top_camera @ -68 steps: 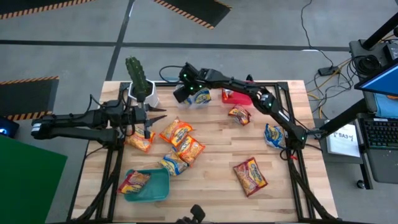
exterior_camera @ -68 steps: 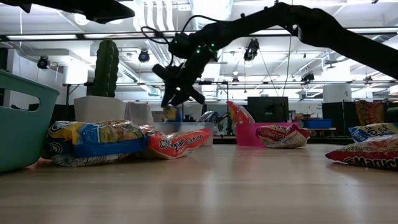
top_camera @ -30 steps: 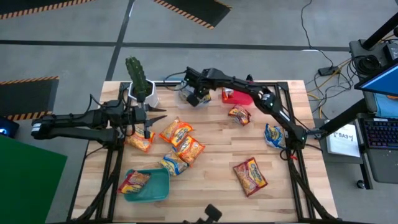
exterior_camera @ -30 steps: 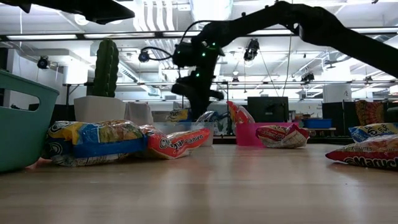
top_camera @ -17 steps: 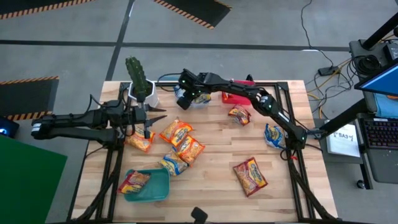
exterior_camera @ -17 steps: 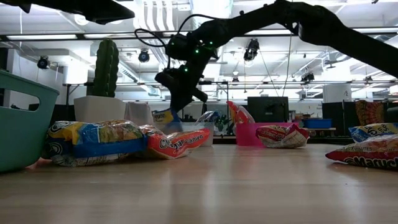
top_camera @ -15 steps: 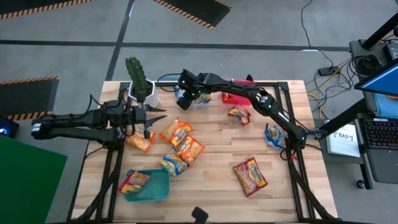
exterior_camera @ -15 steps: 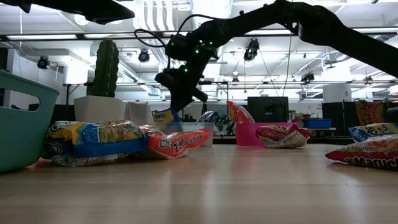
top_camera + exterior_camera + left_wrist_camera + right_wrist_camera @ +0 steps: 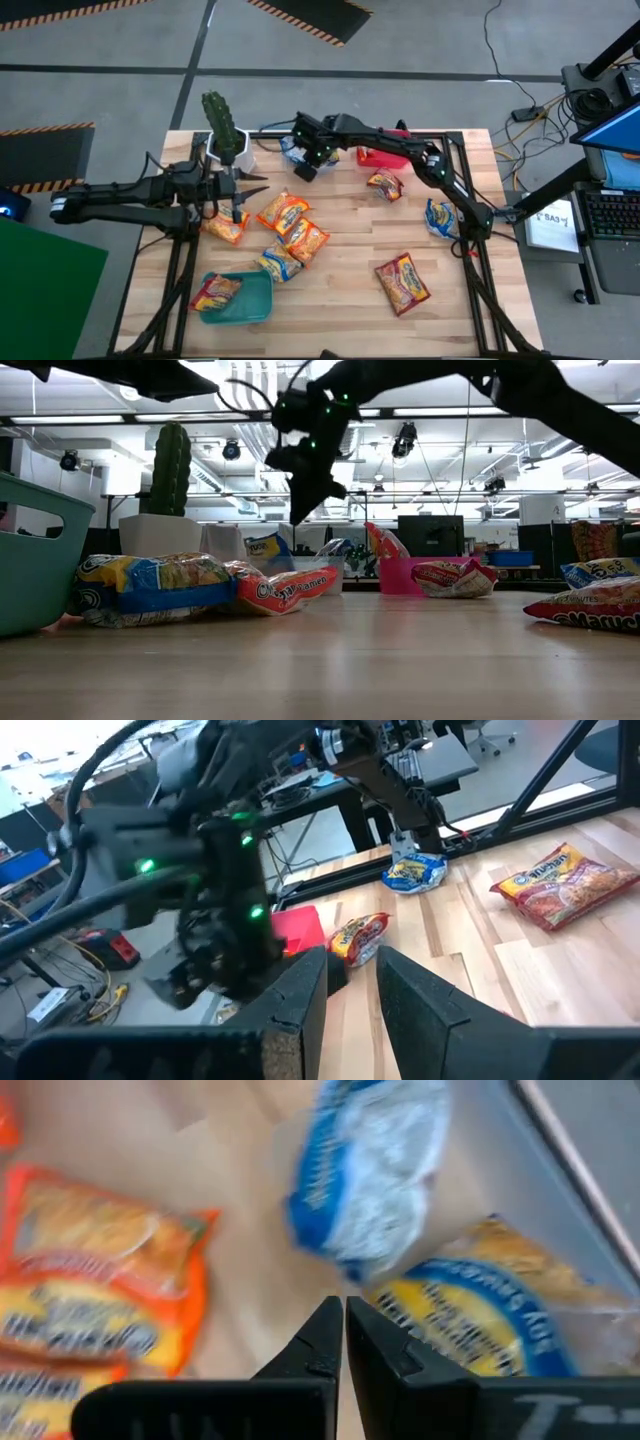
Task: Sort Maruchan noodles
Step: Put the orange noodle pack into the red bin
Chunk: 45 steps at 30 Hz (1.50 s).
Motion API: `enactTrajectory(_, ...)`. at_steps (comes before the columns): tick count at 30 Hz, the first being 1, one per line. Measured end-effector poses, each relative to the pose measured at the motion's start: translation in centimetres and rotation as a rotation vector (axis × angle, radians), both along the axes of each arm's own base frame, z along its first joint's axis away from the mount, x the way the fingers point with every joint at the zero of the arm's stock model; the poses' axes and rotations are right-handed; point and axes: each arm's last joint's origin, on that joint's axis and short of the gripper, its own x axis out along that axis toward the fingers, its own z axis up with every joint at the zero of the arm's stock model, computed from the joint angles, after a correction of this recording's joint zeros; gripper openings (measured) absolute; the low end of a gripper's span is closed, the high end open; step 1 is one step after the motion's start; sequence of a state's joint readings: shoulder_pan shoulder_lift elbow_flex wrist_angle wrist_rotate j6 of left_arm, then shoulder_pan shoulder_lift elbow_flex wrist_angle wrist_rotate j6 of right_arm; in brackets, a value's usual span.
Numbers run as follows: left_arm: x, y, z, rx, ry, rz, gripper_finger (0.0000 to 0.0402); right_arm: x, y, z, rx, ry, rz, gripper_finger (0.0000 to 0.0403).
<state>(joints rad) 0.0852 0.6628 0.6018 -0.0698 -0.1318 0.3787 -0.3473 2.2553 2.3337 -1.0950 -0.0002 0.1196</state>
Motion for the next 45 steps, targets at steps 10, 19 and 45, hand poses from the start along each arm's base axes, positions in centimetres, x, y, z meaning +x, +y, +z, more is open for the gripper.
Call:
enactTrajectory(10, 1.2, 0.1, -1.2, -0.061, 0.082, 0.010, 0.0075, 0.0, 8.0, -0.2, 0.016, 0.086, 0.173, 0.0009)
enactTrajectory(19, 1.9, 0.2, -3.3, -0.139, 0.259, 0.053, 0.0075, -1.4, 13.9, -3.0, 0.019, 0.016, 0.253, 0.0009)
enactTrajectory(45, 6.2, 0.5, -12.9, -0.521, 0.854, 0.293, 0.0075, -6.9, 9.5, -10.1, 0.143, -0.512, -0.162, 0.0093)
